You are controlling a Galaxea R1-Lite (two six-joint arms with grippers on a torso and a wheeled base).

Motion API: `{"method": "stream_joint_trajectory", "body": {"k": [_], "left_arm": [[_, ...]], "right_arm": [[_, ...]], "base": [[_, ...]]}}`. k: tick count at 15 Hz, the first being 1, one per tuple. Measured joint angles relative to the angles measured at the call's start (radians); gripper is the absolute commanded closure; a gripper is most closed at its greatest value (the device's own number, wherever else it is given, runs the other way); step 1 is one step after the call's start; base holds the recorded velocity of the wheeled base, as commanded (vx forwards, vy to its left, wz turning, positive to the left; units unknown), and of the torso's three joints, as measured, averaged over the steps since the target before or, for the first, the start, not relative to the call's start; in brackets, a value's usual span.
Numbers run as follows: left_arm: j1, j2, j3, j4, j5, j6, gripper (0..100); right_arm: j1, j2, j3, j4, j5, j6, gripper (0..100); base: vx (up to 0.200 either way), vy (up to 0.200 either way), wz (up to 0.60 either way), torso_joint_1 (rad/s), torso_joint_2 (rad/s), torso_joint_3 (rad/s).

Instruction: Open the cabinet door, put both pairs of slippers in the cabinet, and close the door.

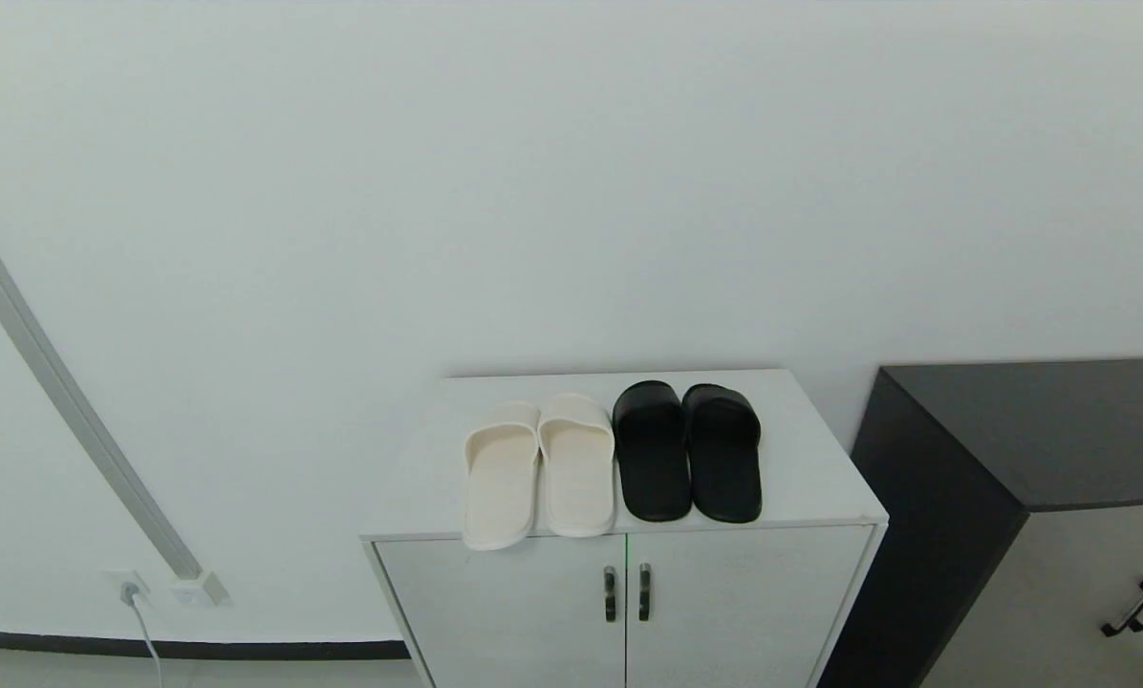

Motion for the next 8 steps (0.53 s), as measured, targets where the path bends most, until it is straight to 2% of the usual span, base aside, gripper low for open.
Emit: {"method": "stream_joint_trajectory", "body": {"k": [3,8], "left_arm": [[0.000,0.000,0.000,0.000,0.001,0.000,100],[0.000,0.000,0.000,0.000,0.000,0.000,100]], "right_arm": [[0.006,0.048,-0.061,0.138,0.080,0.003,0],[0.008,0.215,-0.093,0.096,0.169,0.000,0]], "base": [[0.000,0.000,0.00,0.000,0.00,0.000],[0.000,0.000,0.00,0.000,0.00,0.000]]}}
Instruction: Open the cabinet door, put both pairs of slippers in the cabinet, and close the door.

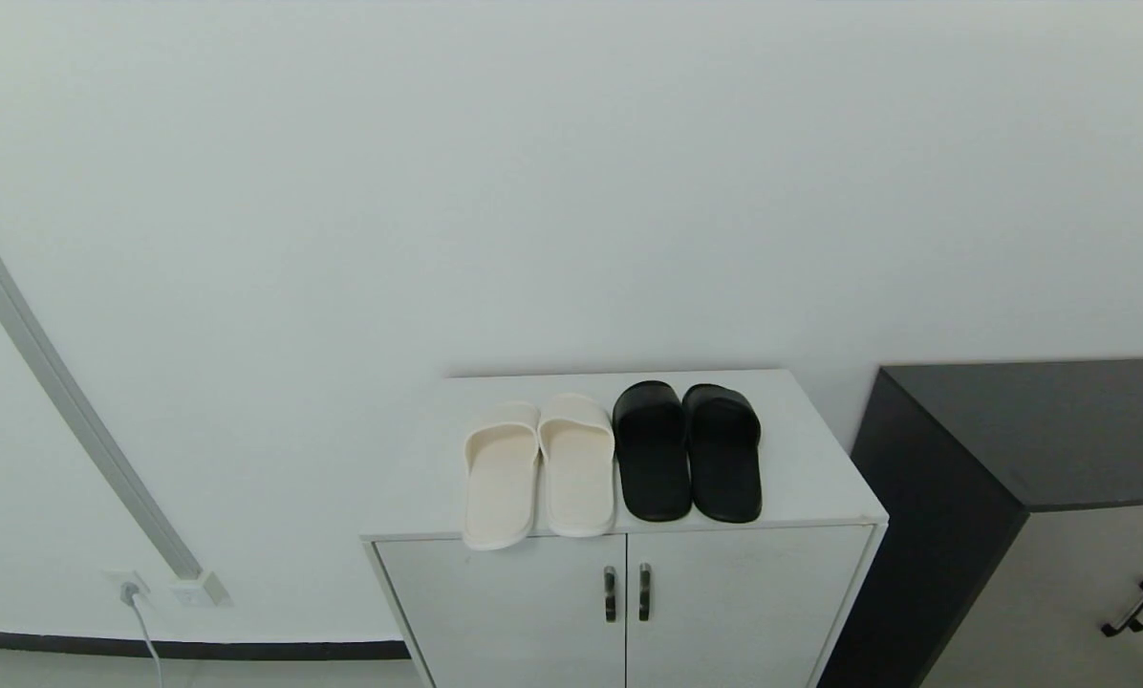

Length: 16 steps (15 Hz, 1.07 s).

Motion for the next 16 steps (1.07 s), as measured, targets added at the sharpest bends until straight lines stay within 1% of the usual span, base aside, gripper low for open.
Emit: {"method": "stream_joint_trajectory", "body": {"k": [3,5,6,8,12,14,16], "left_arm": [[0.000,0.000,0.000,0.000,0.000,-0.001,100],[0.000,0.000,0.000,0.000,0.000,0.000,100],[0.000,0.000,0.000,0.000,0.000,0.000,100],[0.000,0.000,0.000,0.000,-0.002,0.000,100],[0.000,0.000,0.000,0.000,-0.001,0.000,100],[0.000,0.000,0.000,0.000,-0.001,0.000,100],[0.000,0.000,0.000,0.000,-0.001,0.000,100]], "right_arm": [[0.020,0.217,-0.037,-0.176,0.010,-0.005,0],[0.062,0.362,-0.072,-0.276,-0.001,-0.004,0],[0.103,0.431,-0.098,-0.297,-0.025,0.001,0],[0.222,0.545,-0.150,-0.317,-0.103,0.035,0],[0.480,0.759,-0.253,-0.390,-0.317,0.135,0],[0.567,0.887,-0.301,-0.454,-0.395,0.166,0],[0.628,1.022,-0.350,-0.527,-0.451,0.183,0]], "base": [[0.000,0.000,0.00,0.000,0.00,0.000],[0.000,0.000,0.00,0.000,0.00,0.000],[0.000,0.000,0.00,0.000,0.00,0.000],[0.000,0.000,0.00,0.000,0.00,0.000],[0.000,0.000,0.00,0.000,0.00,0.000],[0.000,0.000,0.00,0.000,0.00,0.000],[0.000,0.000,0.00,0.006,0.03,-0.004]]}}
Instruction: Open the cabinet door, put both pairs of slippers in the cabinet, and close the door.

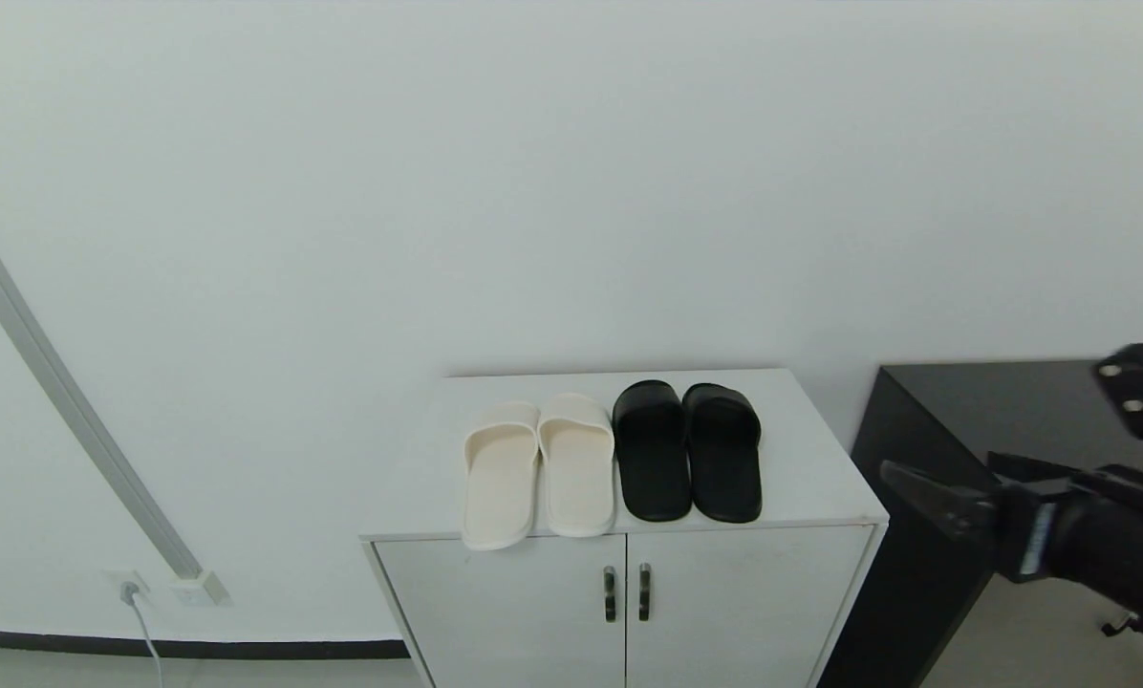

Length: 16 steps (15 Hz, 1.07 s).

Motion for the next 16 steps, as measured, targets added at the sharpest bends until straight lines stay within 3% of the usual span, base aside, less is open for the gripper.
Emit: {"method": "stream_joint_trajectory", "body": {"k": [7,12,16], "left_arm": [[0.000,0.000,0.000,0.000,0.000,0.000,100],[0.000,0.000,0.000,0.000,0.000,0.000,100],[0.000,0.000,0.000,0.000,0.000,0.000,100]], "right_arm": [[0.098,0.449,-0.169,-0.272,-0.176,0.012,0],[0.139,0.684,-0.354,-0.304,-0.279,0.011,0],[0.140,0.805,-0.450,-0.305,-0.295,0.010,0]], "base": [[0.000,0.000,0.00,0.000,0.00,0.000],[0.000,0.000,0.00,0.000,0.00,0.000],[0.000,0.000,0.00,0.000,0.00,0.000]]}}
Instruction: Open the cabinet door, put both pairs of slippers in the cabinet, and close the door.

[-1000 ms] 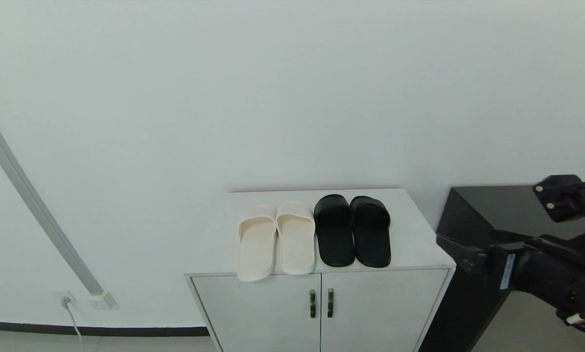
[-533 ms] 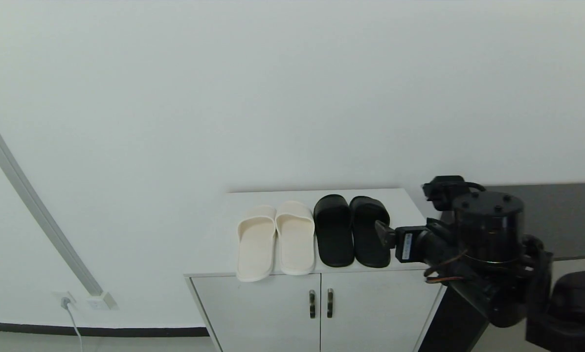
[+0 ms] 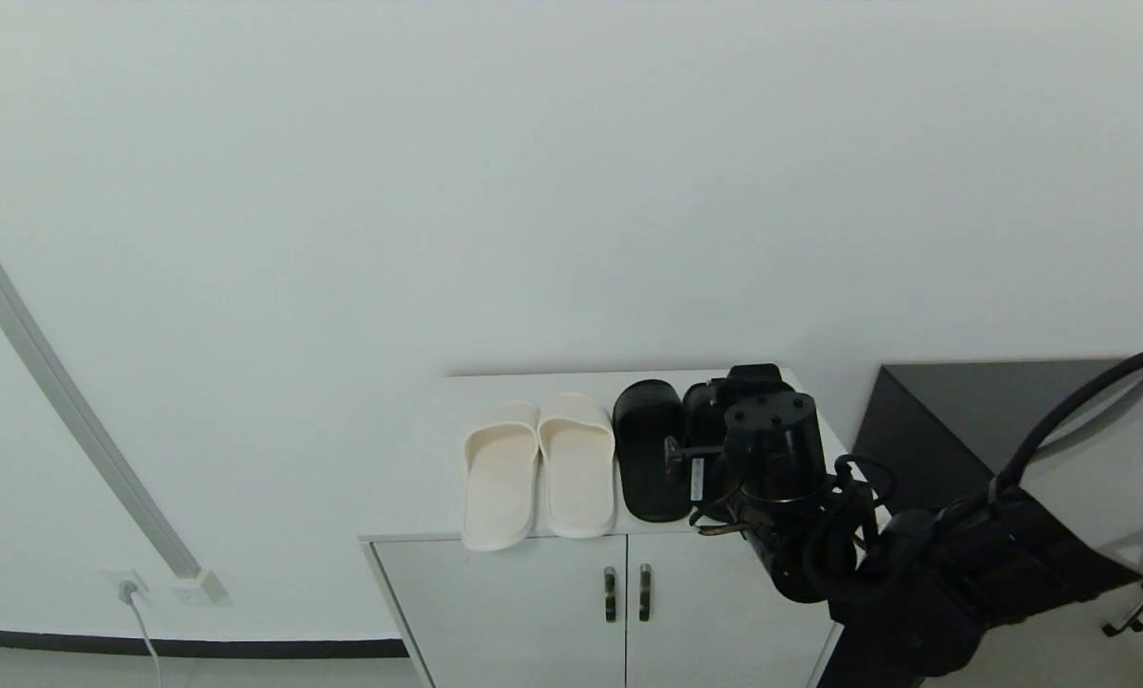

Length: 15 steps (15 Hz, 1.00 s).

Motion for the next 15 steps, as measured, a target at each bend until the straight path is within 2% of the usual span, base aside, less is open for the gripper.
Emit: {"method": "stream_joint_trajectory", "body": {"k": [6,11,15], "left_arm": [[0.000,0.000,0.000,0.000,0.000,0.000,100],[0.000,0.000,0.000,0.000,0.000,0.000,100],[0.000,0.000,0.000,0.000,0.000,0.000,100]], "right_arm": [[-0.045,0.124,-0.111,0.001,0.008,0.001,0],[-0.087,0.259,-0.288,0.010,0.013,-0.005,0],[-0.128,0.340,-0.423,0.075,0.028,-0.007,0]], "base": [[0.000,0.000,0.00,0.000,0.00,0.000],[0.000,0.000,0.00,0.000,0.00,0.000],[0.000,0.000,0.00,0.000,0.00,0.000]]}}
